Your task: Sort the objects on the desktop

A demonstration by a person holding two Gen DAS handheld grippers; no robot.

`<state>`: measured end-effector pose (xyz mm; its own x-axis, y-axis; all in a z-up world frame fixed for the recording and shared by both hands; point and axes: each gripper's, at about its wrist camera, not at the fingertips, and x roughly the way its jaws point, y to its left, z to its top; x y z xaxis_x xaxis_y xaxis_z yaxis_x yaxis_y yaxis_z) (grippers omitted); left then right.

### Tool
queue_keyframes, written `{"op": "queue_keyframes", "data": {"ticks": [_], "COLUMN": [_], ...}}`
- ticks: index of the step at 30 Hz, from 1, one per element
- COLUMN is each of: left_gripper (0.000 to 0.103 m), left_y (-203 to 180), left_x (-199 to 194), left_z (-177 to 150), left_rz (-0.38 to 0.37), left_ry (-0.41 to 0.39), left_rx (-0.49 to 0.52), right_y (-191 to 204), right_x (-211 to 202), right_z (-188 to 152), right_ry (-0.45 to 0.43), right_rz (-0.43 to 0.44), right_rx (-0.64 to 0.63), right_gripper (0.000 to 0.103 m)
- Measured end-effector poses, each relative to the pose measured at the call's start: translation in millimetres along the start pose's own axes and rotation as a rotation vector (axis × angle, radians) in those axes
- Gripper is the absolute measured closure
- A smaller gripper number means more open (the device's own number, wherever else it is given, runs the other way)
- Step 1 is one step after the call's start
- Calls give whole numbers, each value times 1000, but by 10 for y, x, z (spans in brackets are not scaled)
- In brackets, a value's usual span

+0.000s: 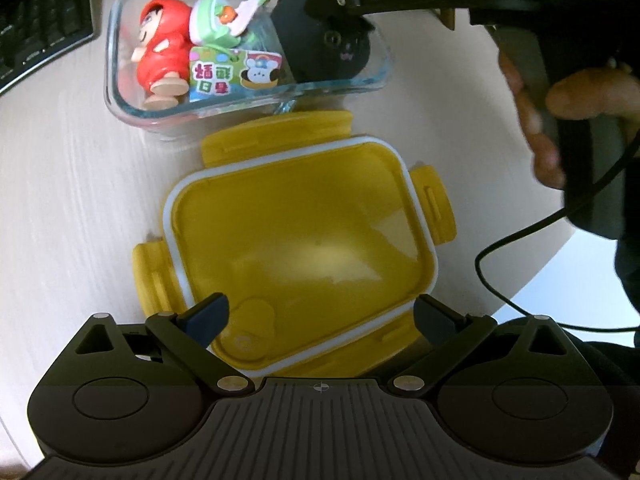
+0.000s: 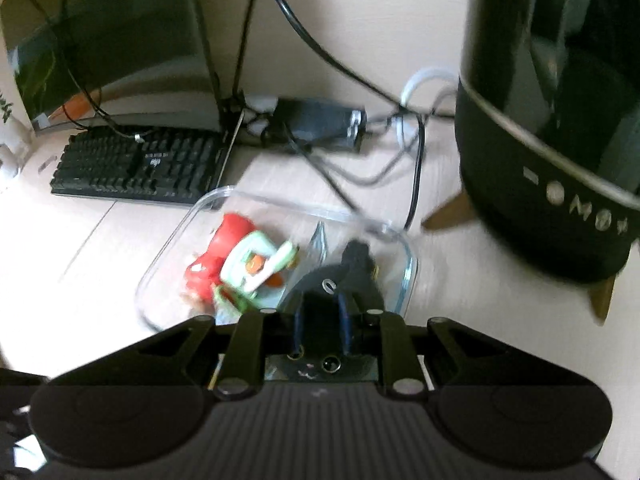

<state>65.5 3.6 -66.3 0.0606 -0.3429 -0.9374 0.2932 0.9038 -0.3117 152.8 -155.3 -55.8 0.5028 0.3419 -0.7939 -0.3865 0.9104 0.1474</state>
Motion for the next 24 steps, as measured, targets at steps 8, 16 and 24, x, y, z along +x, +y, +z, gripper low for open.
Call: {"op": "queue_keyframes", "data": {"ticks": [8, 16, 24], "left_gripper": [2, 2, 2], "left_y": [118, 122, 28], "left_x": [-45, -40, -122], "left_z": [-54, -41, -83], "left_rz": [15, 9, 3], "left_ry": [-8, -4, -18], "left_rx": [-40, -48, -8], "right_y": [-131, -122, -78], "right_x": [-213, 26, -284], "right_z": [116, -74, 99], "right_ry": [93, 152, 108], "right_rz": [83, 72, 112], "right_rx": [115, 139, 95], "right_gripper": [78, 79, 63]}}
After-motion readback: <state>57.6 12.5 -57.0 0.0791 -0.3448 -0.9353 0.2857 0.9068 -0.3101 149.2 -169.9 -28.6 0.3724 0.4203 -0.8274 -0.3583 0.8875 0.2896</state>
